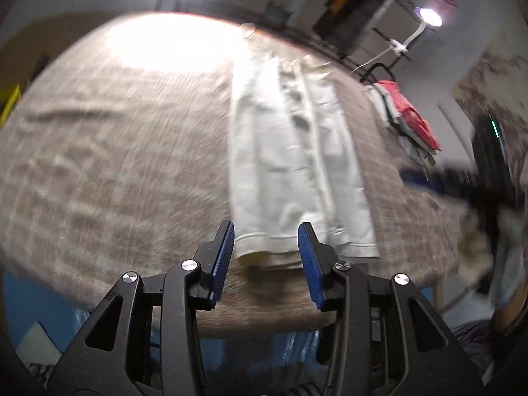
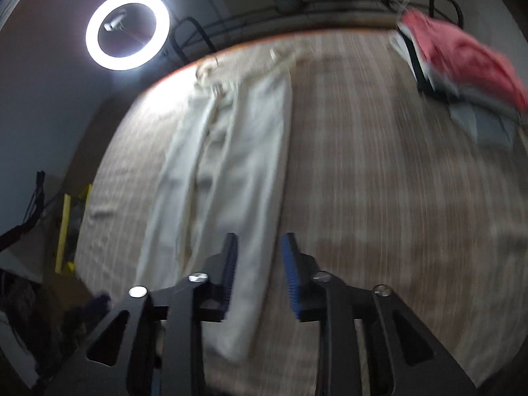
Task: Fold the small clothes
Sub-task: 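Open both tools and move them to the hem of the folded strip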
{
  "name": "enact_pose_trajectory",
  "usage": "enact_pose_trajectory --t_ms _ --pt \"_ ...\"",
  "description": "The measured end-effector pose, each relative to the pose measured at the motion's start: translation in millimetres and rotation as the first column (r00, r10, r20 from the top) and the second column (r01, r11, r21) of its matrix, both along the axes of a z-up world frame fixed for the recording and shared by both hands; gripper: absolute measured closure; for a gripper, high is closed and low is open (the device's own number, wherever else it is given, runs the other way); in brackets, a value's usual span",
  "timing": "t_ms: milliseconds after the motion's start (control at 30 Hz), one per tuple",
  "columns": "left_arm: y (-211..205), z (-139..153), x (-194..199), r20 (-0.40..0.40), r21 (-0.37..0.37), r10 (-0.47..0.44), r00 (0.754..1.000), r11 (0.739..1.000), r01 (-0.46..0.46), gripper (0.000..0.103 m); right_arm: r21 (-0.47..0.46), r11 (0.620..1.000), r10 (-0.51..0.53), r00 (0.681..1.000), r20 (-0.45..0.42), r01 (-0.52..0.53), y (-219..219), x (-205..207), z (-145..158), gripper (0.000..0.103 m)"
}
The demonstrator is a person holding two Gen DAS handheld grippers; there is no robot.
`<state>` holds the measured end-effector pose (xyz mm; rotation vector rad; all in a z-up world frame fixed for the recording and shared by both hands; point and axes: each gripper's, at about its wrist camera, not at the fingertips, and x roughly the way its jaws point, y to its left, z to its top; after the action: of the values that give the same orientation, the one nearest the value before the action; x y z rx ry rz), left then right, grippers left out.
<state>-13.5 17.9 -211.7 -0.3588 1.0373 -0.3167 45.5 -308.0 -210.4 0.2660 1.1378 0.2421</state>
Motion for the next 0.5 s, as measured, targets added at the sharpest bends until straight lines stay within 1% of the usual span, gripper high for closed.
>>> enact_pose_trajectory --t_ms 67,133,200,300,433,467,500 --pt "9.1 -14.6 5.2 -0.070 -0.052 0.016 0.997 0.998 -0.019 0.062 0.031 0.999 -0.008 0.998 -0.055 0.010 -1.8 -20.9 -19.1 0.070" --pt "13.2 -29.2 8.6 -0.139 -0.107 0.023 0.990 0.994 -0.038 0.062 0.059 0.998 -0.011 0.996 -0.087 0.016 -2.1 -32.0 -32.3 0.070" --pt "12.2 -38.1 10.0 -0.177 -0.142 0.024 0.984 0.989 -0.050 0.062 0.090 0.996 -0.007 0.994 -0.109 0.017 1.0 -41.8 -44.1 0.070" --pt "9.9 -40.9 11.9 -0.190 -0.165 0.021 0.982 0.985 -0.053 0.062 0.112 0.994 0.015 0.991 -0.131 -0.001 8.5 -50.4 -57.3 0.070" --pt "2.8 -40.4 19.3 -0.178 -0.117 0.028 0.984 0.992 -0.049 0.063 0.169 0.986 0.037 0.988 -0.149 -0.012 15.7 -55.9 -67.3 0.070" --pt "1.2 -42.4 21.9 -0.180 -0.120 0.027 0.983 0.992 -0.050 0.065 0.170 0.985 0.044 0.988 -0.147 -0.019 17.2 -56.6 -68.3 0.070" --pt "0.8 -44.0 22.7 -0.185 -0.124 0.025 0.982 0.991 -0.049 0.075 0.169 0.985 0.050 0.988 -0.145 -0.025 18.3 -60.7 -69.2 0.070"
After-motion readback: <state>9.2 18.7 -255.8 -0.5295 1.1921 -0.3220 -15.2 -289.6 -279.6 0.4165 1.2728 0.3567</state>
